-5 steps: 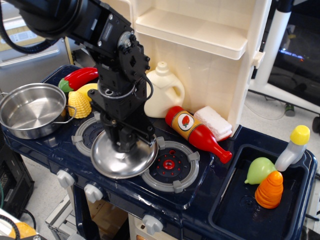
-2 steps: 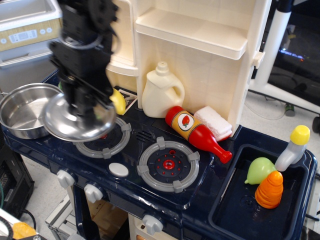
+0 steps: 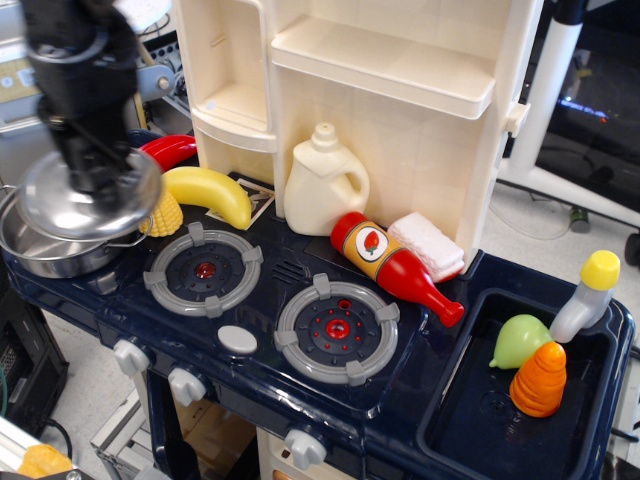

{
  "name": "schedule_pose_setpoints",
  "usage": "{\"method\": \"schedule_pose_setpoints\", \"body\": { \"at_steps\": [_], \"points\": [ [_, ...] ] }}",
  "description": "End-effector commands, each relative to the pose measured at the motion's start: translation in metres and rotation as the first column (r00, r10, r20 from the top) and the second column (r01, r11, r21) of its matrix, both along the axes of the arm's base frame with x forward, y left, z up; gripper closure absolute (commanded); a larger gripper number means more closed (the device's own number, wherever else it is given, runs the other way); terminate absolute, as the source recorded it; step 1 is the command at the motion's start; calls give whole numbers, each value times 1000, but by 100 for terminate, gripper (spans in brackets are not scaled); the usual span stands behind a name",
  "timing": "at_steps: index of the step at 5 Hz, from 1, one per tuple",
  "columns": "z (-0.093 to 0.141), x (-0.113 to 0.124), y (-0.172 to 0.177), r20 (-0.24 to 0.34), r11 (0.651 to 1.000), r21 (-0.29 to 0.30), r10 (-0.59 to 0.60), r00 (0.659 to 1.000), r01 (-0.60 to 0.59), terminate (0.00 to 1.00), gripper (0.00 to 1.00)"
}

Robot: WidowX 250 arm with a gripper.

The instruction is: Put lid on pot or pan

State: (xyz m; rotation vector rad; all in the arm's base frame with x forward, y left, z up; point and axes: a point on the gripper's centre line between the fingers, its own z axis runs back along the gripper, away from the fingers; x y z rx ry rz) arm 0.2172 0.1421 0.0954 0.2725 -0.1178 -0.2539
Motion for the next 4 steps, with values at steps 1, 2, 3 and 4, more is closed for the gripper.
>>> {"method": "schedule_pose_setpoints", "body": {
  "at_steps": [1, 2, 3, 4],
  "points": [
    [-3, 13, 34, 58, 997, 13, -81, 995, 80, 0, 100],
    [-8, 17, 41, 13, 996, -26, -84, 996, 84, 0, 0],
    [-8, 17, 41, 13, 996, -26, -84, 996, 84, 0, 0],
    [-8, 17, 41, 13, 996, -26, -84, 996, 84, 0, 0]
  ]
}}
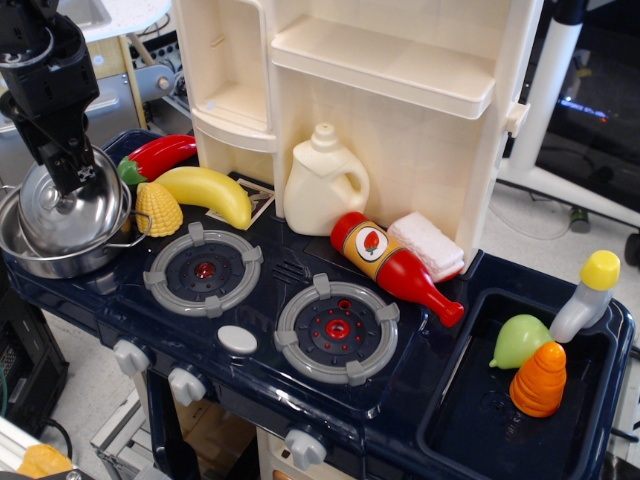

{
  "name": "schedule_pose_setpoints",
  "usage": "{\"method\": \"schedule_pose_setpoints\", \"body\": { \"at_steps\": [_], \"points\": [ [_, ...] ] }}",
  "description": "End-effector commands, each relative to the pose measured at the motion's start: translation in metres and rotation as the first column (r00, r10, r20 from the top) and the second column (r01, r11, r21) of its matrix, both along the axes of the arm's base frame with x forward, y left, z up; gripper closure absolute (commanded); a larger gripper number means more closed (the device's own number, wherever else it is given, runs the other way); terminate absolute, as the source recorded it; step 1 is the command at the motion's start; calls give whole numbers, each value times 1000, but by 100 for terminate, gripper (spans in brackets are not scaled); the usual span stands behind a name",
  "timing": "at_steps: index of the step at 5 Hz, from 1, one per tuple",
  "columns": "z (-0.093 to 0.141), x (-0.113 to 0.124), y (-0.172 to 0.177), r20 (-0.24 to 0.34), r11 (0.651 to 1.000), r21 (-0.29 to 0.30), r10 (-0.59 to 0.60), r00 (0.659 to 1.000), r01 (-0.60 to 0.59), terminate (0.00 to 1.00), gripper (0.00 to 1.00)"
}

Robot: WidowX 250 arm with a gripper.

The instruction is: Put lid on pot or pan

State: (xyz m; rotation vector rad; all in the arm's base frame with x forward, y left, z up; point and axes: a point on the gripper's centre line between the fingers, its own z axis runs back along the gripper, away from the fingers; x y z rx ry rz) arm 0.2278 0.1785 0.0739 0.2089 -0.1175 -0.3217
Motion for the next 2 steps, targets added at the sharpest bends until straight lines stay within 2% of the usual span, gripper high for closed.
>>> {"method": "schedule_pose_setpoints", "body": {
  "at_steps": [1, 2],
  "points": [
    [13, 7, 4, 31, 999, 30, -14, 999, 13, 0, 0],
    [13, 7, 4, 31, 999, 30, -14, 999, 13, 100, 0]
  ]
}}
